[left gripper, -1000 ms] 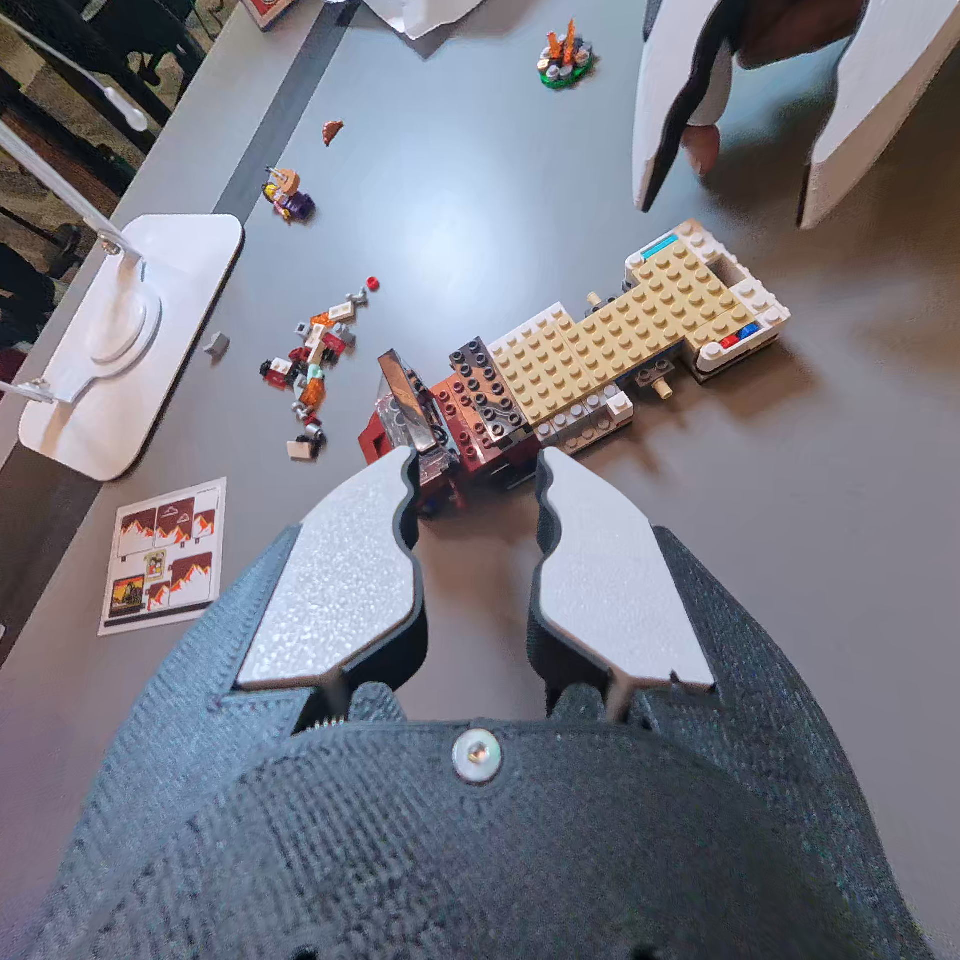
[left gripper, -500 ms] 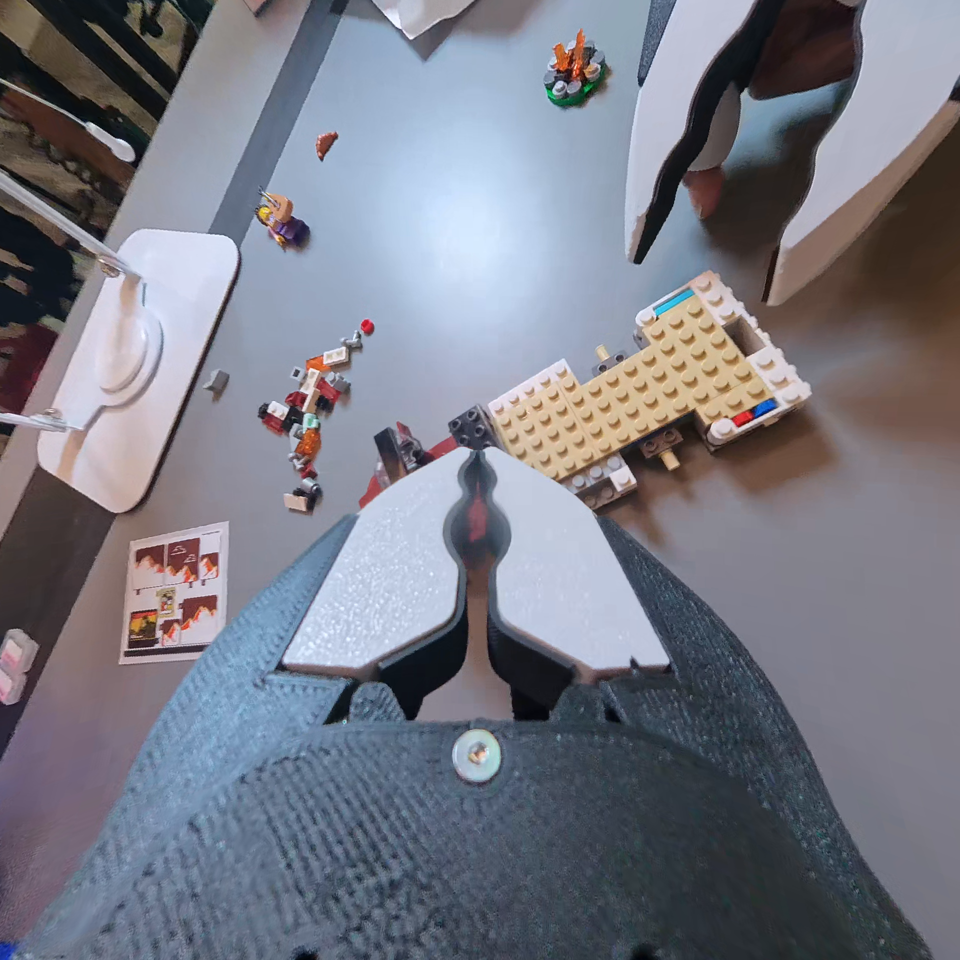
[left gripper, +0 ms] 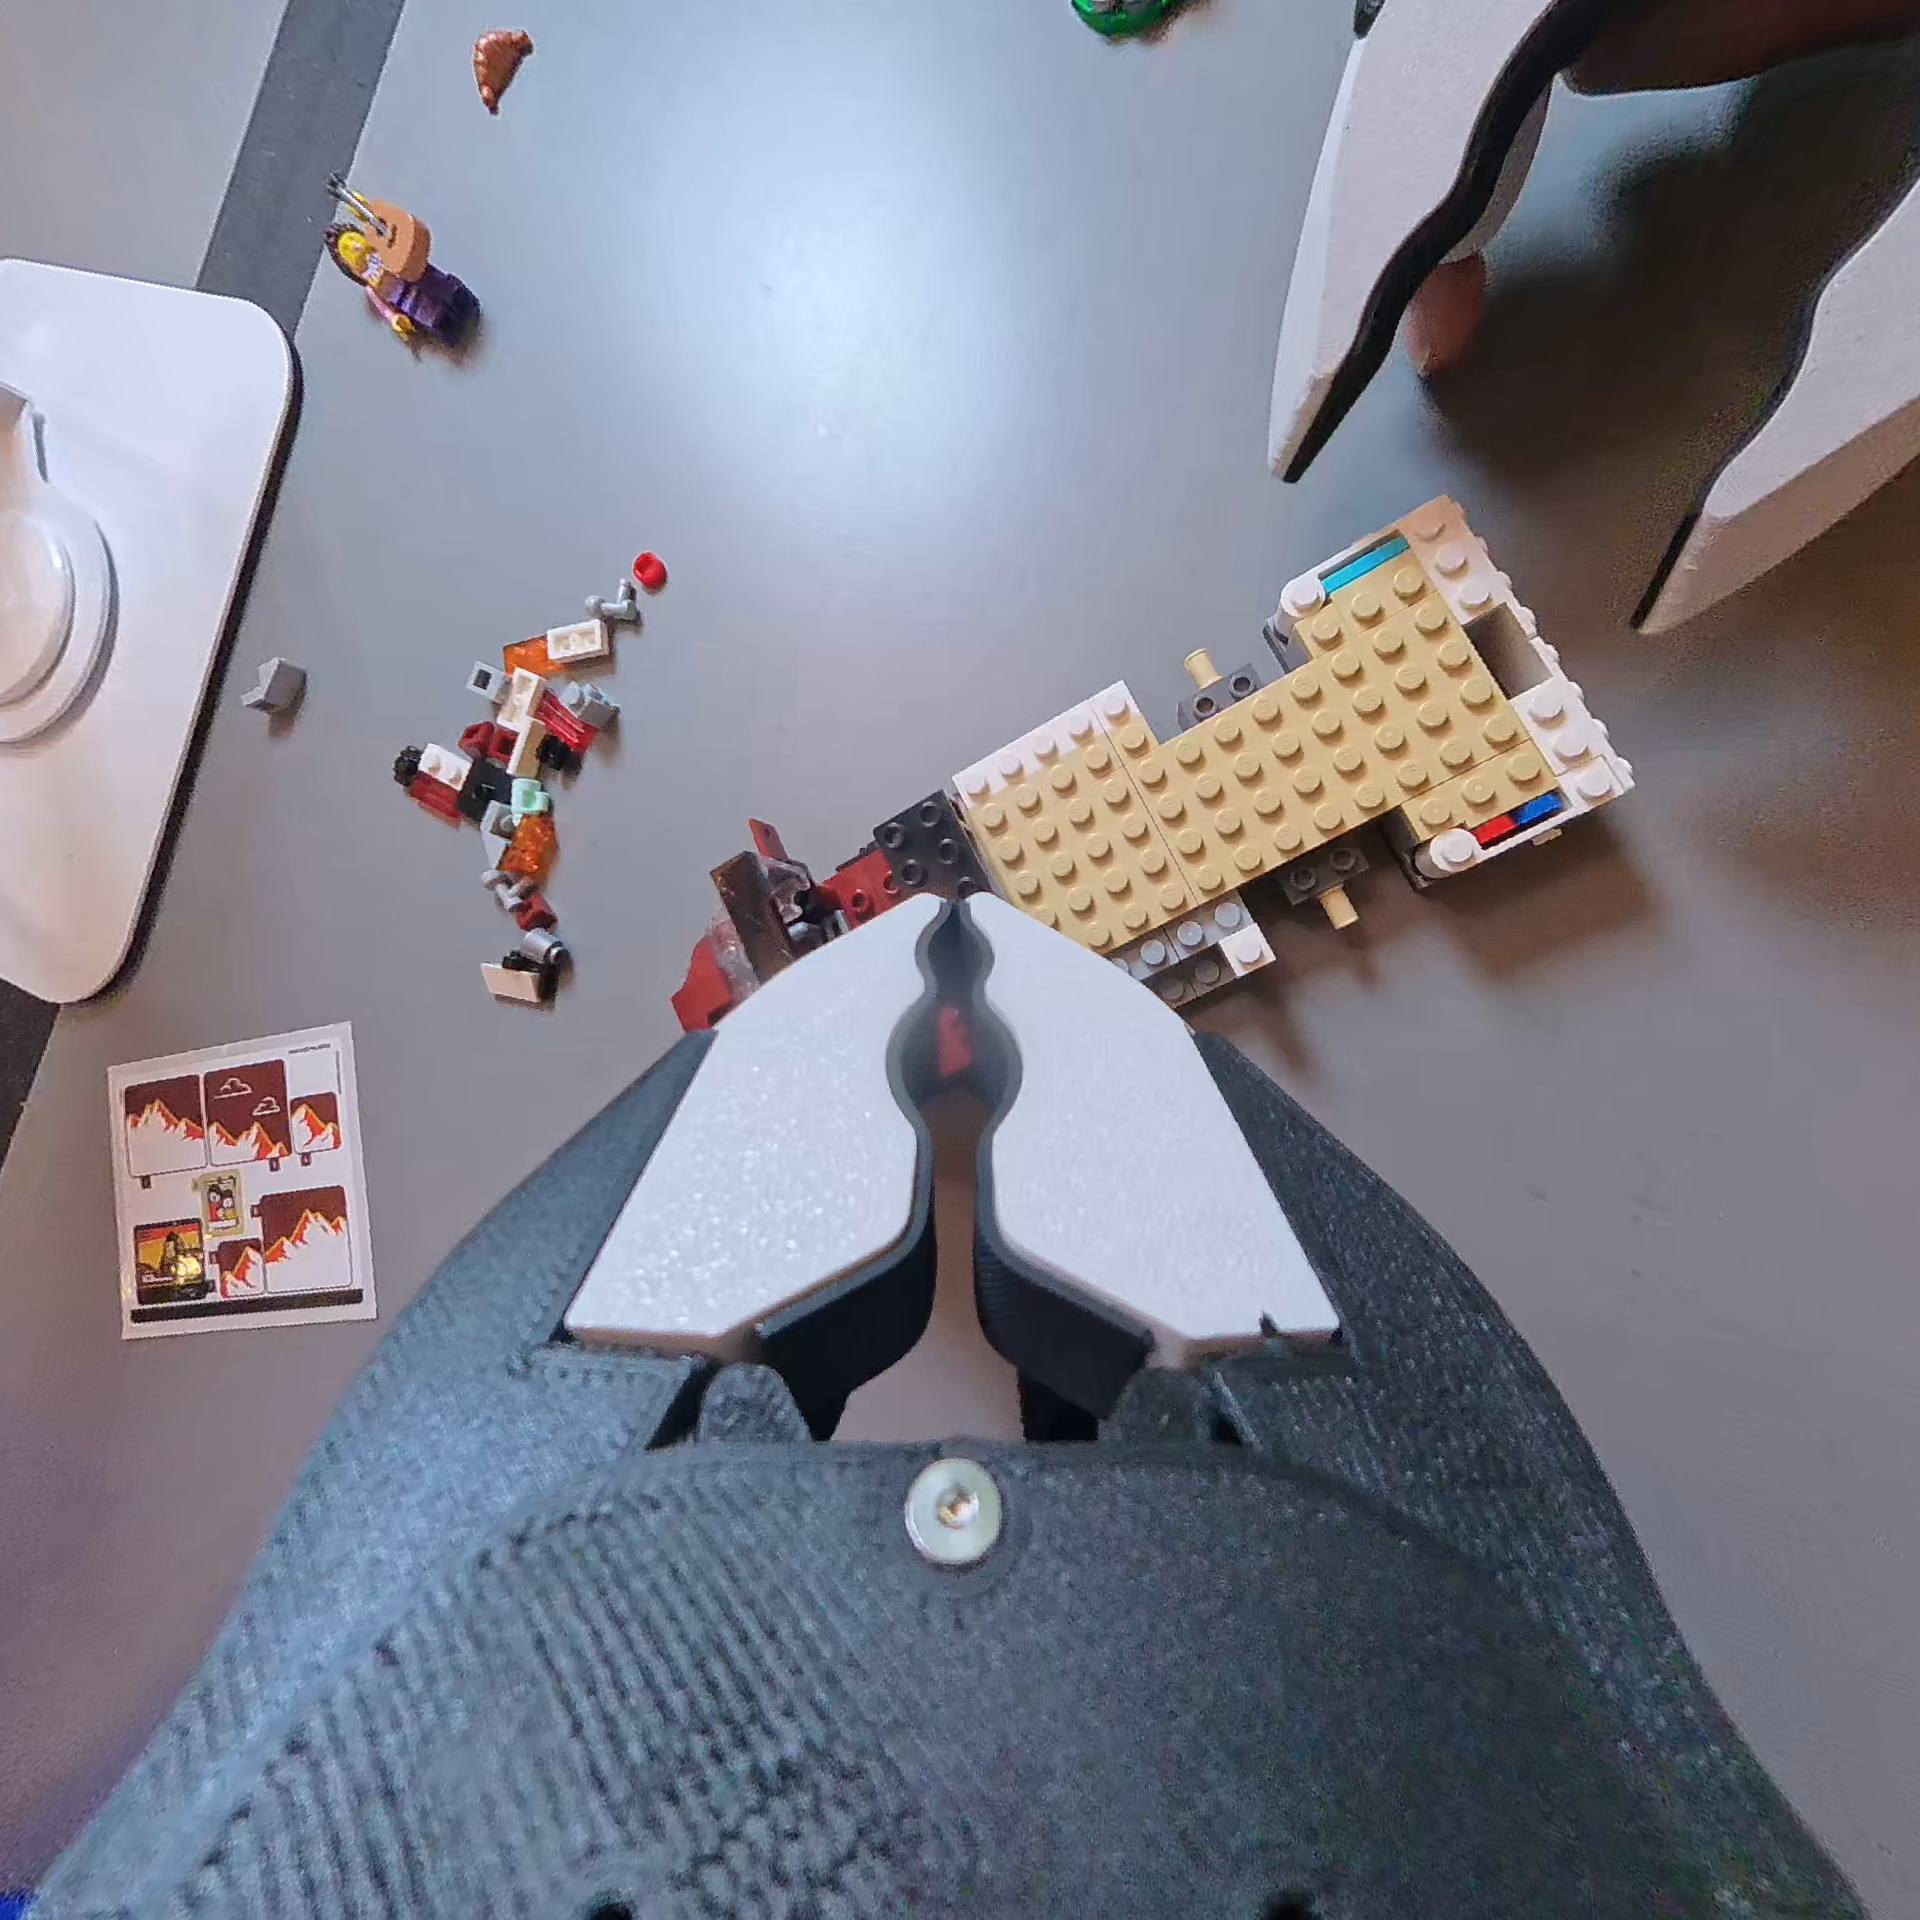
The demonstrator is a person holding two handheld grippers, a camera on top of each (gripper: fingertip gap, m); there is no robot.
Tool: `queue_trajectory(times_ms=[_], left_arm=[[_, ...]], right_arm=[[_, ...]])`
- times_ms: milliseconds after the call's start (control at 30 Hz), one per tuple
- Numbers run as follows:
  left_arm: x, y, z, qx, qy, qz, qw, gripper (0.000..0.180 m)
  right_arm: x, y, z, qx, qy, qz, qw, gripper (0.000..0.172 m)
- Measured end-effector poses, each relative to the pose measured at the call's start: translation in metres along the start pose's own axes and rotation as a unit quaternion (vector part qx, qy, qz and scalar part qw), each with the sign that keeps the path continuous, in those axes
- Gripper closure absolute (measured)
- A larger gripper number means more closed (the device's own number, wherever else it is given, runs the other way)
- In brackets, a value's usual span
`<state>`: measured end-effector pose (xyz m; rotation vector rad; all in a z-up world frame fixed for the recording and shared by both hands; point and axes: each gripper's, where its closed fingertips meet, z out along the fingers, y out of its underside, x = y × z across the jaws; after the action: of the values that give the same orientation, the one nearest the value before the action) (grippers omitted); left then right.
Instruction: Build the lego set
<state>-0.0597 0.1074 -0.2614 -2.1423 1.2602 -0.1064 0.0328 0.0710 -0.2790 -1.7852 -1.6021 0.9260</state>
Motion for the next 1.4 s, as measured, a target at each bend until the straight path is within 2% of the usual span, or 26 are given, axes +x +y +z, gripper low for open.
queue_trajectory(times_ms=[133, 267, 367, 467, 567, 633, 733, 900, 1033, 1133, 1267, 1333, 1400], left_arm=[[-0.002, -0.005, -0.007, 0.047, -0.015, 0.005, 0.999, 0.180], [-0.002, -0.007, -0.025, 0.095, -0.022, 0.018, 0.995, 0.160], [0.006, -0.004, -0.037, 0.130, -0.020, 0.044, 0.990, 0.151], [0.017, 0.006, -0.042, 0.148, -0.030, 0.083, 0.985, 0.146], [0.028, 0.021, -0.038, 0.152, -0.036, 0.122, 0.980, 0.140], [0.033, 0.028, -0.037, 0.156, -0.046, 0.148, 0.975, 0.138], [0.035, 0.033, -0.036, 0.161, -0.075, 0.197, 0.964, 0.132], [0.027, 0.026, -0.030, 0.148, -0.152, 0.326, 0.921, 0.122], [0.026, 0.018, -0.015, 0.102, -0.143, 0.408, 0.896, 0.105], [0.025, 0.012, -0.006, 0.079, -0.129, 0.447, 0.882, 0.102], [0.014, 0.007, 0.001, 0.036, -0.126, 0.471, 0.872, 0.109], [0.014, -0.001, -0.001, 0.050, -0.145, 0.501, 0.852, 0.123], [0.015, 0.001, 0.000, 0.035, -0.157, 0.524, 0.836, 0.129]], right_arm=[[-0.003, 0.004, 0.007, -0.040, 0.048, -0.010, 0.998, 0.089], [-0.012, 0.007, 0.020, -0.091, 0.094, -0.020, 0.991, 0.080], [-0.007, 0.008, 0.026, -0.114, 0.131, -0.019, 0.985, 0.082], [-0.010, 0.008, 0.028, -0.136, 0.130, -0.007, 0.982, 0.095], [-0.012, 0.010, 0.027, -0.164, 0.128, 0.000, 0.978, 0.096], [-0.014, 0.010, 0.026, -0.178, 0.116, 0.014, 0.977, 0.097], [-0.023, 0.002, 0.023, -0.163, 0.055, 0.088, 0.981, 0.097], [-0.038, -0.013, 0.009, -0.107, -0.078, 0.196, 0.972, 0.097], [-0.042, -0.012, 0.003, -0.098, -0.125, 0.211, 0.964, 0.097], [-0.044, -0.011, 0.002, -0.096, -0.140, 0.223, 0.960, 0.097], [-0.046, -0.006, 0.003, -0.103, -0.142, 0.216, 0.960, 0.097], [-0.046, -0.004, 0.003, -0.100, -0.146, 0.219, 0.959, 0.097], [-0.046, -0.008, 0.002, -0.093, -0.149, 0.232, 0.957, 0.097]])
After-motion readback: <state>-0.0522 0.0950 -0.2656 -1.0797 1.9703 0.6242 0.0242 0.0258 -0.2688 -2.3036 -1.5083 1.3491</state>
